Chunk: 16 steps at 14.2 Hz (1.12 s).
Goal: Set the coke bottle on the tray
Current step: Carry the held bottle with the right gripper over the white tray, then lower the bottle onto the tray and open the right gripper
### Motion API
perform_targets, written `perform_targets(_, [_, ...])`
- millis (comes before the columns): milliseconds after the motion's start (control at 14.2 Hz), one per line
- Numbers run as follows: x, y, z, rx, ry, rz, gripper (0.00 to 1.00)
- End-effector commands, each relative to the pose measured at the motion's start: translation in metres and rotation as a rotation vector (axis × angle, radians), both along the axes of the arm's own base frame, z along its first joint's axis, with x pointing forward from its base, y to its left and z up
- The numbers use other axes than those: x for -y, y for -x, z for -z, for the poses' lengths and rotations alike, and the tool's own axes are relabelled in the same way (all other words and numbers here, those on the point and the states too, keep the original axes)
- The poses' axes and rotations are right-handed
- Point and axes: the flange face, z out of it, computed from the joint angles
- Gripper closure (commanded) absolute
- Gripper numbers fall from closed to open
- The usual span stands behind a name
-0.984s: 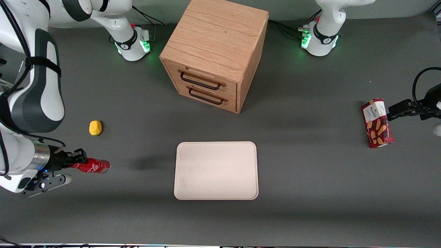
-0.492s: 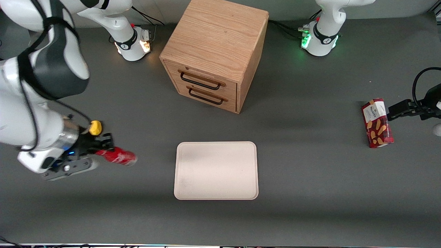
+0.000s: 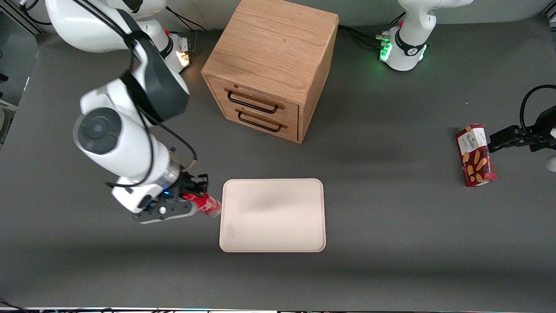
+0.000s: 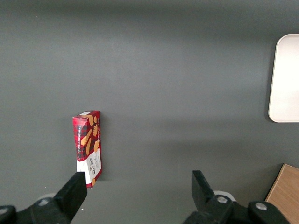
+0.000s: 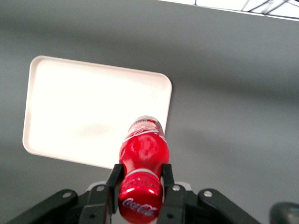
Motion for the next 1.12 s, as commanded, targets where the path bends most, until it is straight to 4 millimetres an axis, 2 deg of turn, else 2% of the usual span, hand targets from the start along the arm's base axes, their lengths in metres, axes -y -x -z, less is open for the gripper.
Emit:
perform_targets(0, [-0.005, -0.020, 0.029, 0.059, -0.031, 0.026, 1.00])
perform_targets(70, [-0.018, -0.021, 0.044, 0.069, -0.042, 0.012, 1.00])
perform_targets(281, [-0.028, -0.032, 0.102, 0.065, -0.058, -0.005, 1.00])
perform_targets(422, [-0.038, -0.030, 0.130, 0.046, -0.056, -0.016, 1.00])
perform_targets(562, [-0.038, -0.031, 0.153, 0.047, -0.009, -0.037, 1.00])
perform_targets(703, [-0.034, -0.032, 0.159, 0.062, 0.045, -0.056, 1.00])
perform_targets(1055, [-0.028, -0.033, 0.157, 0.056, 0.064, -0.056, 1.00])
